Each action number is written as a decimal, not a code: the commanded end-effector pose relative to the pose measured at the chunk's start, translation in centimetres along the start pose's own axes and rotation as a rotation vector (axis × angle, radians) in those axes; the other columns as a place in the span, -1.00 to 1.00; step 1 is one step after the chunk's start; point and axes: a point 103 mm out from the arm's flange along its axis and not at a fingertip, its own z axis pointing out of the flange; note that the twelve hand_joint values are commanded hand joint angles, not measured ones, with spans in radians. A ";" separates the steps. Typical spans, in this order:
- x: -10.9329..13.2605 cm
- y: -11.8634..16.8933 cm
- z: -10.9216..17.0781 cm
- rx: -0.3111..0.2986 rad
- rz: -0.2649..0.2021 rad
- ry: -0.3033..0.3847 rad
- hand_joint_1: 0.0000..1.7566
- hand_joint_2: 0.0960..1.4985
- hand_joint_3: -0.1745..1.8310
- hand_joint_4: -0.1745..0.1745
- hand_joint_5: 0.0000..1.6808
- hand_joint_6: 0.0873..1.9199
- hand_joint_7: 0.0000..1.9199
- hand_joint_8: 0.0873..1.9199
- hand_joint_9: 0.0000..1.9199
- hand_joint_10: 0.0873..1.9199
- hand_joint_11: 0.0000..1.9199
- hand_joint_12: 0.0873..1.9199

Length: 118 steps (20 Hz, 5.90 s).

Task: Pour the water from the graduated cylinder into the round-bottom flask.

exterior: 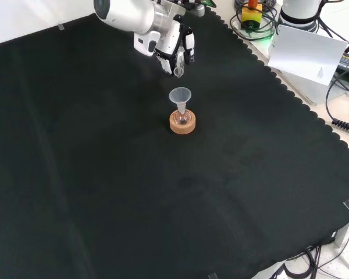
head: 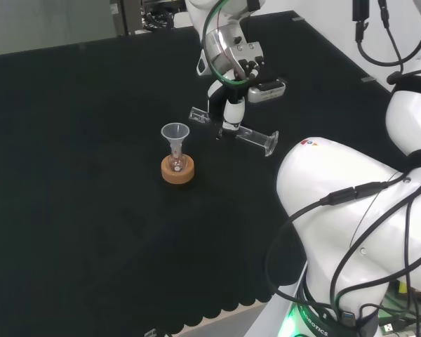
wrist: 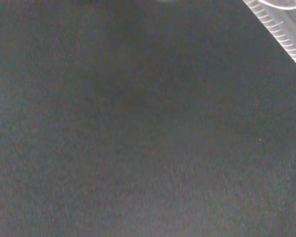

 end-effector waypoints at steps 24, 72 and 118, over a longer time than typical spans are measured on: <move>2.7 1.0 -1.5 0.195 0.132 -0.072 0.53 0.55 -0.83 -0.43 0.07 -0.24 -0.13 0.29 0.24 -0.62 0.06 -0.14; 3.8 0.8 -3.4 0.313 0.231 -0.129 0.53 0.55 -0.83 -0.47 0.07 -0.24 -0.13 0.29 0.25 -0.62 0.07 -0.15; 4.0 0.0 -3.2 0.133 0.152 -0.101 0.53 0.55 -0.83 -0.47 0.07 -0.23 -0.13 0.29 0.25 -0.63 0.07 -0.16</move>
